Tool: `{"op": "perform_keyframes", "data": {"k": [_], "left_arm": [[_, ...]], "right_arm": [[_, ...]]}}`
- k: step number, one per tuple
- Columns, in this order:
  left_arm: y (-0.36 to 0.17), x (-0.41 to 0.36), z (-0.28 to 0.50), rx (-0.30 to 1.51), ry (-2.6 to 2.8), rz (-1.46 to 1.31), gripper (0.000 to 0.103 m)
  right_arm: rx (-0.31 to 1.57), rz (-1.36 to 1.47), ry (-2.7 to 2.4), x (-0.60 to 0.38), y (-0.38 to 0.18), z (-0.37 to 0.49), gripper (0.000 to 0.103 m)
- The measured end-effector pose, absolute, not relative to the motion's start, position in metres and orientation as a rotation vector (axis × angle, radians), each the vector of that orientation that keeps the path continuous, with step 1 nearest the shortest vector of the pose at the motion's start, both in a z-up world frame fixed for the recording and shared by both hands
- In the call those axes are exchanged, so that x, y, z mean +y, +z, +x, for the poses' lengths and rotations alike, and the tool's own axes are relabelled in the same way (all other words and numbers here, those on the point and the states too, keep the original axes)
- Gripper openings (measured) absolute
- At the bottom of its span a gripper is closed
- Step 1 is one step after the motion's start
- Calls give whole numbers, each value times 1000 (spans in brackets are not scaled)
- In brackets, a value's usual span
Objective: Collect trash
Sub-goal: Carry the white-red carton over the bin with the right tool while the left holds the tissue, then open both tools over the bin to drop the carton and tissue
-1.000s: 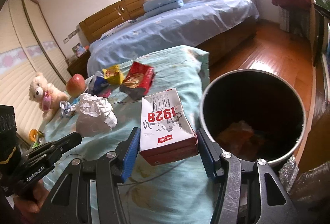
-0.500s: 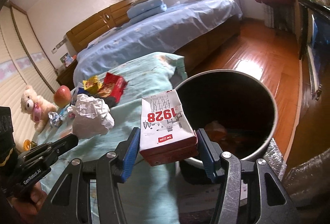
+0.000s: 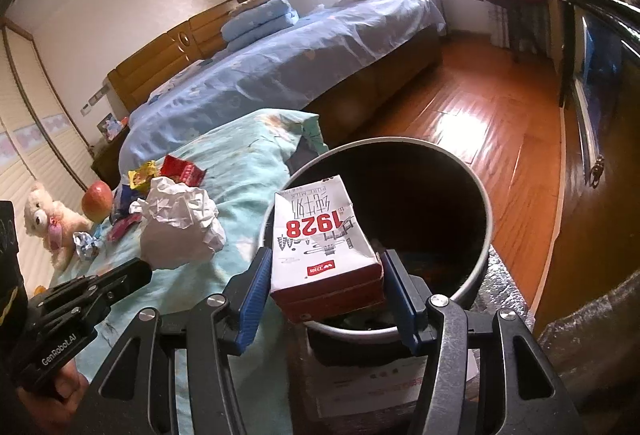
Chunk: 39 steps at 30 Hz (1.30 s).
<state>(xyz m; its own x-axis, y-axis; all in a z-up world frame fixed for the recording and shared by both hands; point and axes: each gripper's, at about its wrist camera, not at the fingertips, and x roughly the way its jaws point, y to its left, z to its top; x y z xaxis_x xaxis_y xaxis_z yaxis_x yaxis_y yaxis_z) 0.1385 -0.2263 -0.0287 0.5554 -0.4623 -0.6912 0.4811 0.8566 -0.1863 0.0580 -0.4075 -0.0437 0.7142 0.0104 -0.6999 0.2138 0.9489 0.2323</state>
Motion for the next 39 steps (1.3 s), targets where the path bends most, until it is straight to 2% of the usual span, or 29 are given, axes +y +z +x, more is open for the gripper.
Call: {"op": "perform_keyframes", "data": {"k": [35,37,38,39], "left_arm": [[-48,-298,187,877,-618,48,2],[-48,-298,189,883,-619,43,4],[-47,-297,189,886,-620,40,9],[-47,-297,189,885,-619,38,18]], "right_arm": [[836,323,-185,-456,-55,86,56],[838,329,-190,-457,-56,86,56],[839,333,-190,-457,-56,87,57],[841,340,-190,-458,-56,88,58]]}}
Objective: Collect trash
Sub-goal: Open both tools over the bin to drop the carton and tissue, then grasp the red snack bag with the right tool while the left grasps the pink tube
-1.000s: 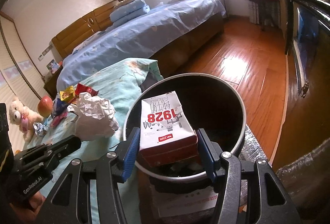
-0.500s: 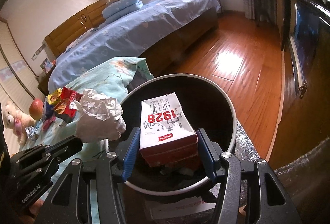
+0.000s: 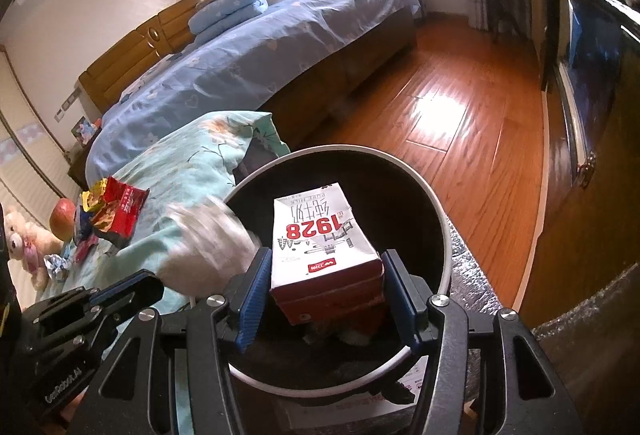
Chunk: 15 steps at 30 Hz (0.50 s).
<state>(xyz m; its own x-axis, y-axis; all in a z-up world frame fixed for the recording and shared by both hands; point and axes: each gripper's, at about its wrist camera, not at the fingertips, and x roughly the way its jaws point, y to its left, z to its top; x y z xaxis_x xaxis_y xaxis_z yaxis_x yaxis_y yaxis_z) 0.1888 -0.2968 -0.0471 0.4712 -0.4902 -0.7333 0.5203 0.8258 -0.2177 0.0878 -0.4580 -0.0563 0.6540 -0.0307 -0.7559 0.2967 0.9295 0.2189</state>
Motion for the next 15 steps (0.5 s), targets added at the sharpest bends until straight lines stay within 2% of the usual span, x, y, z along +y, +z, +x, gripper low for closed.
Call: {"op": "perform_keyframes", "data": {"k": [1,2,3,8,15], "left_arm": [[-46,-295,187,878,-607,36,24],[-45,-294,187,873,-599,36,36],[-44,-291,186,865,-594,33,44],[-42,-271,176,849,-562,20,53],[-45,-228,157,849,-511,-4,54]], "right_arm": [[842,344,-192,-458,-56,88,58],[842,346,-193,-459,-57,87,58],[842,346,-191,-459,-56,87,58],[832,348,-171,-453,-55,86,66],[821,342,-114,-423,-51,86,74]]}}
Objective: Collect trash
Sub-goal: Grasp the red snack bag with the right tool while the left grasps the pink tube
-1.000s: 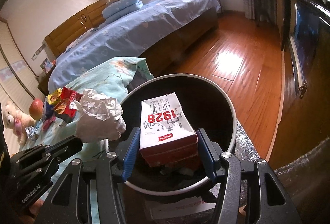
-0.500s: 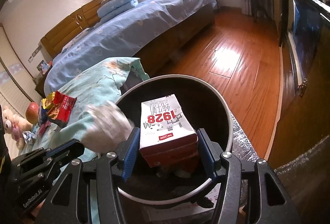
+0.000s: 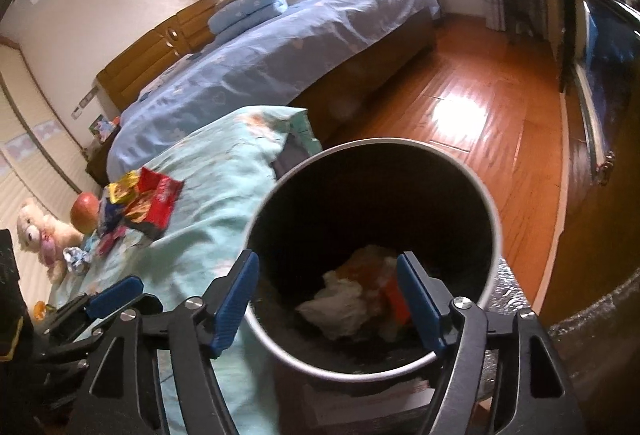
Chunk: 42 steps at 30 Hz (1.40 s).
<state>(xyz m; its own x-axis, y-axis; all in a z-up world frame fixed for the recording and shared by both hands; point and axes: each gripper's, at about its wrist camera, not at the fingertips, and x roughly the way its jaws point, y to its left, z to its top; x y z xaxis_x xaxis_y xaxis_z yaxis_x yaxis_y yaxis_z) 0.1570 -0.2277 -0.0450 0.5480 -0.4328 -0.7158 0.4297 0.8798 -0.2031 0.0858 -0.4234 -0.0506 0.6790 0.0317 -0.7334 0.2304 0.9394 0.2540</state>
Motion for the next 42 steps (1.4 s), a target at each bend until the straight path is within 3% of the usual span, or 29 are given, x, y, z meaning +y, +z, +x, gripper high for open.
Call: {"op": "perform_keyframes", "data": {"k": [25,42], "left_arm": [[-36,-98,112,841,-279,-101,54],[-39,-51,169,857,-186,-77,69]], "right_arm": [[856,286,104,-300,-58,125,80],[858,288,142,-272,-61,169,87]]}}
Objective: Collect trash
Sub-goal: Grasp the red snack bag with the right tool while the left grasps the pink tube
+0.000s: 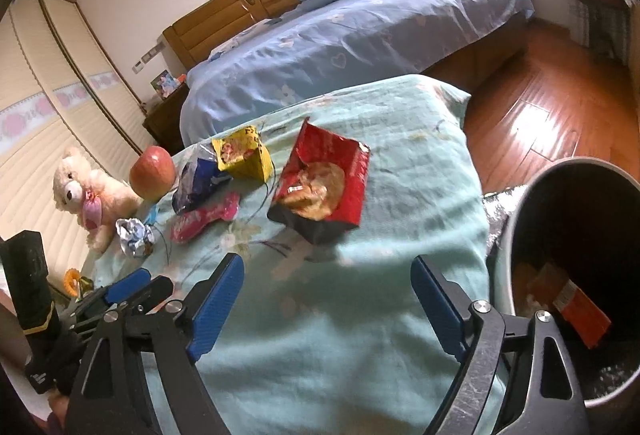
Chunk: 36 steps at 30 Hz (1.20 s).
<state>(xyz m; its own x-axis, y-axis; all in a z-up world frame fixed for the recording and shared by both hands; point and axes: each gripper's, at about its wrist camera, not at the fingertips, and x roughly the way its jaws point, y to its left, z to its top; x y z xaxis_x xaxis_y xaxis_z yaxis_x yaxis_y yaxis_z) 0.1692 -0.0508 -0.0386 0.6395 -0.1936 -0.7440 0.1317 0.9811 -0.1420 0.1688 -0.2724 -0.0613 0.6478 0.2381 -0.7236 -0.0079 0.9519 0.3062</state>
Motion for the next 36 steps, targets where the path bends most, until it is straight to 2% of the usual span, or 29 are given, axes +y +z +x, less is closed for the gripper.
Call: {"op": "perform_keyframes", "data": {"k": [4,11,18,20,22,25,26,28,31,32,33,34,35,36], "left_arm": [[-42,-44,191,862,-167,-49,71],[-51,-41,226,884,-159,4,81],[-61,-45,248,890,-171,22,81],[-63,-47,252,884,-159,27,80],[-65,-49,254,885,-171,26,79],[-66,-52,253,878,-184,33,67],[-67,-53,254,882,-190,37,56],[-68,-56,254,882,-187,54,54],[-67,-62,251,869,-189,83,51],[-67,-63,249,865,-192,88,45],[-67,-64,248,866,-201,86,33],[-66,-64,246,868,-208,82,29],[-67,-65,245,879,-221,75,6],[-70,-66,244,897,-235,66,1]], "right_arm": [[858,295,143,-270,-63,183,87],[873,307,144,-268,-68,210,87],[899,291,143,-264,-77,230,86],[901,288,137,-264,-79,232,82],[899,277,128,-264,-80,232,69],[897,276,125,-266,-80,231,60],[893,276,124,-265,-80,231,59],[887,276,126,-265,-79,230,51],[877,271,129,-265,-77,227,44],[875,272,130,-266,-77,226,42],[874,275,132,-266,-76,224,40],[873,280,135,-267,-76,223,38],[872,283,136,-268,-75,221,38],[869,285,136,-269,-74,219,37]]}}
